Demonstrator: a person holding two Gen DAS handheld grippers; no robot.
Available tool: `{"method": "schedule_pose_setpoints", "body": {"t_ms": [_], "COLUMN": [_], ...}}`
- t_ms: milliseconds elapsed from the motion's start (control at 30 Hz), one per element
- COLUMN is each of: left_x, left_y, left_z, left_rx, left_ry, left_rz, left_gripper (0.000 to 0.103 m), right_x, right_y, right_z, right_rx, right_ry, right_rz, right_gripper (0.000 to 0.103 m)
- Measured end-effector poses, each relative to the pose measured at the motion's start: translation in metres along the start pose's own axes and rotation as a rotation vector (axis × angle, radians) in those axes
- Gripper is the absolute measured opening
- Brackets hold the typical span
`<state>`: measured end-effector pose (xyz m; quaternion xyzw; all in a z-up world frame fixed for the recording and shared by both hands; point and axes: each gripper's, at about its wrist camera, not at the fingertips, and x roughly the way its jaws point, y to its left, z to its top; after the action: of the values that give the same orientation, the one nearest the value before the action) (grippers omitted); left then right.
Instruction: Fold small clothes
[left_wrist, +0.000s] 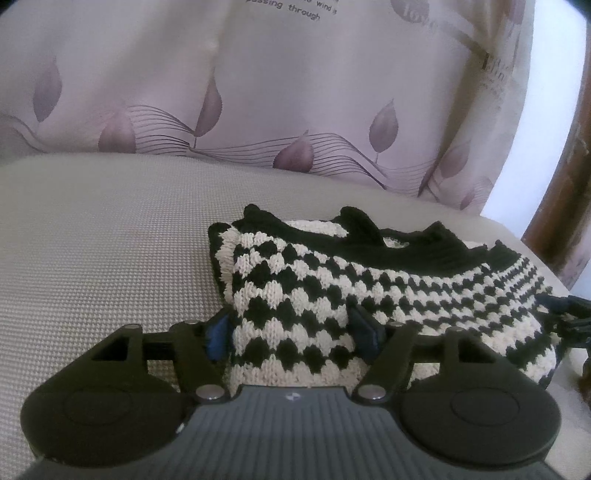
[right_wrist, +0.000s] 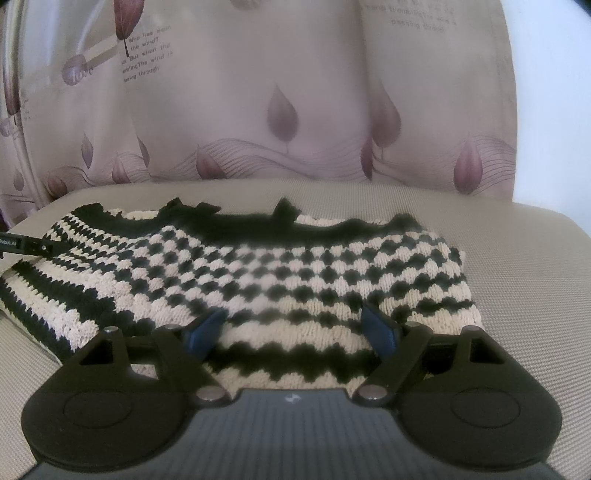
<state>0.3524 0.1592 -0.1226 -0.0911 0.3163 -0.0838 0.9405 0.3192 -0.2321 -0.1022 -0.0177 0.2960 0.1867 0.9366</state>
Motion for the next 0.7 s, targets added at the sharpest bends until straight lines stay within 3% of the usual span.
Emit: {"method": "schedule_pose_setpoints", "body": {"t_ms": [200,333,433,600,700], "left_x": [0.001,0.002,0.002,-0.001,-0.006], "left_y": [0.0,0.009,0.008,0.001,-0.014], "left_z": [0.001,0.009,0.019,0.03,0.04], "left_rx": [0.0,-0.092,-0.116,-0.19,-0.258], "left_ry": [0.007,0.052,0.085,0.114,0.115], "left_rz": [0.007,-0.07,-0.076,-0.031,0.003], "left_gripper": [0.069,0.04,0.028,0.023,0.022], "right_x": [-0.002,-0.002,-0.003,-0.004,-0.007], "right_y": [-0.001,-0.002,-0.002,-0.002,-0.006], "right_z": [0.0,0.0,0.0,0.0,-0.001], "right_rx": [0.007,0.012,0.016,0.014,0.038], "right_ry": [-0.008,-0.01,-0.014,-0.021,-0.036], "right_rz": [0.012,0.018,0.025,0.057,0.083], "right_gripper": [0.084,0.085,0.086,0.096,0.096]}}
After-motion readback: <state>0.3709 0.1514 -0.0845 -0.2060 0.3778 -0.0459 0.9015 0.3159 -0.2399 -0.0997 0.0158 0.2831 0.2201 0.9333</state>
